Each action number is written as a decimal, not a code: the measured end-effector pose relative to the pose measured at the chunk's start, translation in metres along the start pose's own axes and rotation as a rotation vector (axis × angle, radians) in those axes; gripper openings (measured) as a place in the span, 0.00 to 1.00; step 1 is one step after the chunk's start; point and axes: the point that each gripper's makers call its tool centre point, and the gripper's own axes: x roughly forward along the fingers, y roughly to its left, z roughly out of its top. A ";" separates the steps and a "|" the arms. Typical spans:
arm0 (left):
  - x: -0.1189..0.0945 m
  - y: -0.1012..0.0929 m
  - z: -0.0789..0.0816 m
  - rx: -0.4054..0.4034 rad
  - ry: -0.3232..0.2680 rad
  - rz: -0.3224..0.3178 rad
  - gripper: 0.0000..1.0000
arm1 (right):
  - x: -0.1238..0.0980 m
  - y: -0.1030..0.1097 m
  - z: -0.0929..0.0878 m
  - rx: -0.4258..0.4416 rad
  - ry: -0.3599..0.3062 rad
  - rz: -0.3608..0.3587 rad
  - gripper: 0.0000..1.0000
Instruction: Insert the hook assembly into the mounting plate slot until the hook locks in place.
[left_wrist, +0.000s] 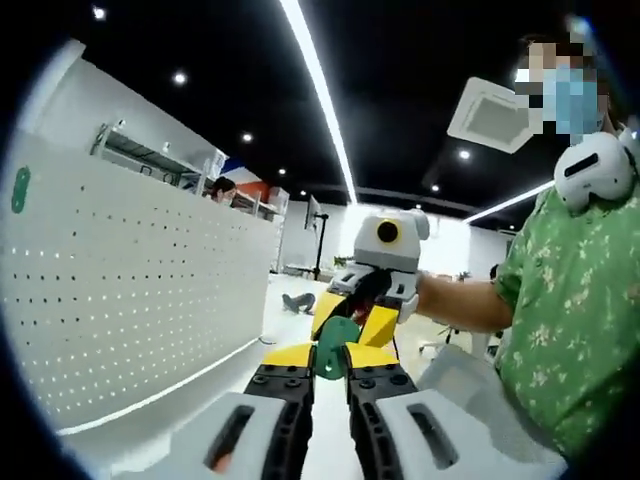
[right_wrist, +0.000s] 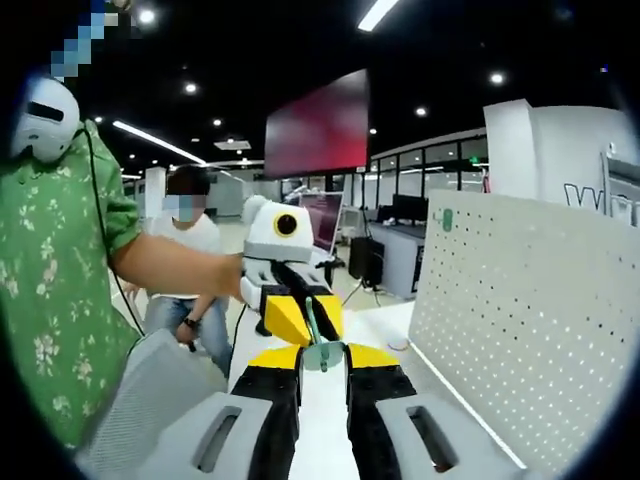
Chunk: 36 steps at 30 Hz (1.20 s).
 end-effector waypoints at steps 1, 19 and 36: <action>0.000 -0.002 -0.001 0.012 0.014 -0.006 0.11 | 0.001 0.001 -0.001 -0.004 0.012 0.008 0.15; 0.002 -0.010 -0.003 0.135 0.115 -0.039 0.08 | 0.005 0.005 -0.010 -0.020 0.088 0.046 0.15; 0.001 -0.008 -0.017 0.204 0.205 -0.025 0.09 | 0.003 0.007 -0.016 -0.036 0.122 0.057 0.15</action>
